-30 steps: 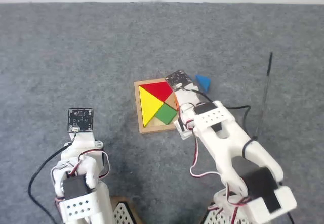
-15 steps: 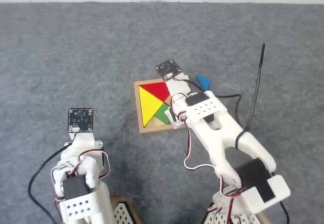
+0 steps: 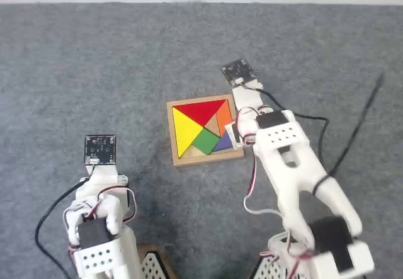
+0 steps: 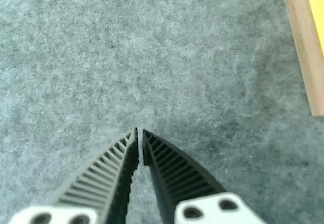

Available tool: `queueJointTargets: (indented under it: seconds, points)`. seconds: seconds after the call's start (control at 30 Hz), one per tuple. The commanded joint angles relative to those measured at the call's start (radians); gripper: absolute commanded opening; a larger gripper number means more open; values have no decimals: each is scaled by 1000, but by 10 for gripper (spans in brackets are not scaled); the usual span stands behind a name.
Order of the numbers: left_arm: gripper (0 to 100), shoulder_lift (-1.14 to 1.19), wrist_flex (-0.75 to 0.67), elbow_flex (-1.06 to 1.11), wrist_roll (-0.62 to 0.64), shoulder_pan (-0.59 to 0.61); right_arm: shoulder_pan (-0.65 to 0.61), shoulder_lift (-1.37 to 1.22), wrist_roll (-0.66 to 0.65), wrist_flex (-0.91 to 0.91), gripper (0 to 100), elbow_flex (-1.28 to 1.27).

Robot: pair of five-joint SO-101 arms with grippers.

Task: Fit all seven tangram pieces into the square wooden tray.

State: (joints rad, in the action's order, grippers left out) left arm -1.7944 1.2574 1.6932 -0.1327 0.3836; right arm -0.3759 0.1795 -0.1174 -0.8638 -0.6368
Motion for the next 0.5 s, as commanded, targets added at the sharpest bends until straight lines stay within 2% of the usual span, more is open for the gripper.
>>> queueJointTargets:
  seconds: [0.0, 0.47]
  points:
    - [15, -18, 5, -8, -9, 3, -2, -107, -5, 48, 7, 32]
    - [15, -18, 5, -8, -9, 3, -82, -171, -5, 71, 7, 60]
